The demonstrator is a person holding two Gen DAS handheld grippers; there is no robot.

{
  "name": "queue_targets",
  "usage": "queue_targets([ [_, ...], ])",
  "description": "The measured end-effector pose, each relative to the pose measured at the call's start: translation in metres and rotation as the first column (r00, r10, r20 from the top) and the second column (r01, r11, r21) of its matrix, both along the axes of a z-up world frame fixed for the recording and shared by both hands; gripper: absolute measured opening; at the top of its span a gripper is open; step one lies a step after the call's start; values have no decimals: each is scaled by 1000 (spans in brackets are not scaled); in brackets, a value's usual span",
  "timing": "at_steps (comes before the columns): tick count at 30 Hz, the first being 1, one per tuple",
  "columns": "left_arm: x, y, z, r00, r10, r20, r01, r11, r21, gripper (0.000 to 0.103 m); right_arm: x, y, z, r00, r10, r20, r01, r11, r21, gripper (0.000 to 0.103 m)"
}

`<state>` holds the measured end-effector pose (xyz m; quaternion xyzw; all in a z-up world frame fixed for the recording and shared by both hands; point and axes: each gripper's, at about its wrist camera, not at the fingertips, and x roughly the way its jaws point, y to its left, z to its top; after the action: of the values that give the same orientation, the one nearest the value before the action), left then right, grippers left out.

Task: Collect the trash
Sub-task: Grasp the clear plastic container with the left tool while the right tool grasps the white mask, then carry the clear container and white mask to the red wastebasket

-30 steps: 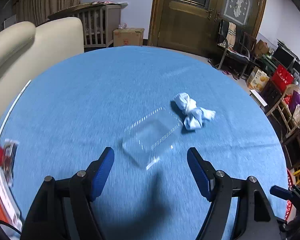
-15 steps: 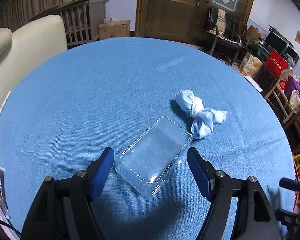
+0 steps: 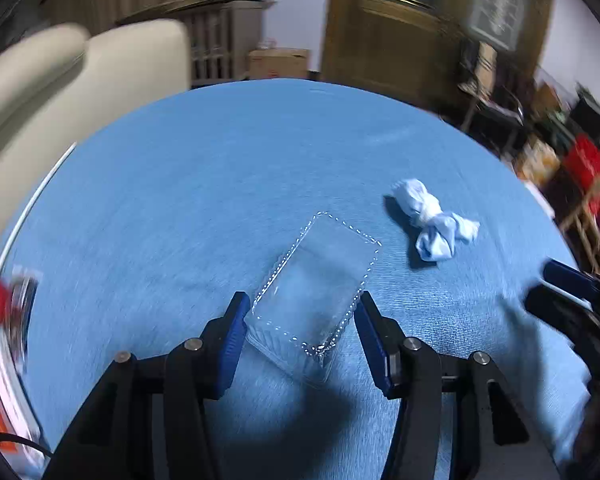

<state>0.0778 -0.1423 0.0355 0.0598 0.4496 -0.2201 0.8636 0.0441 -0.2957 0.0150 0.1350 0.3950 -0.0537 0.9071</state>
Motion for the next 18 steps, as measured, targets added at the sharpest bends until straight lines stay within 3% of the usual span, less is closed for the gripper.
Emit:
queue_targets([
  [5, -13, 17, 5, 998, 68, -1, -68, 997, -27, 55, 64, 7, -7, 1000, 21, -21, -22, 999, -32, 75],
  [11, -20, 23, 8, 997, 75, 3, -75, 997, -27, 55, 109, 9, -27, 995, 21, -98, -26, 998, -54, 74],
  [13, -23, 26, 6, 997, 77, -2, -77, 997, -26, 55, 115, 10, -33, 992, 26, -120, -34, 997, -65, 46],
  [14, -22, 23, 7, 997, 80, -3, -80, 997, -23, 55, 116, 10, -36, 991, 32, -131, -40, 997, -64, 40],
  [18, -30, 22, 7, 996, 85, -6, -85, 996, -21, 55, 98, 8, -28, 993, 43, -108, -50, 997, -61, 37],
])
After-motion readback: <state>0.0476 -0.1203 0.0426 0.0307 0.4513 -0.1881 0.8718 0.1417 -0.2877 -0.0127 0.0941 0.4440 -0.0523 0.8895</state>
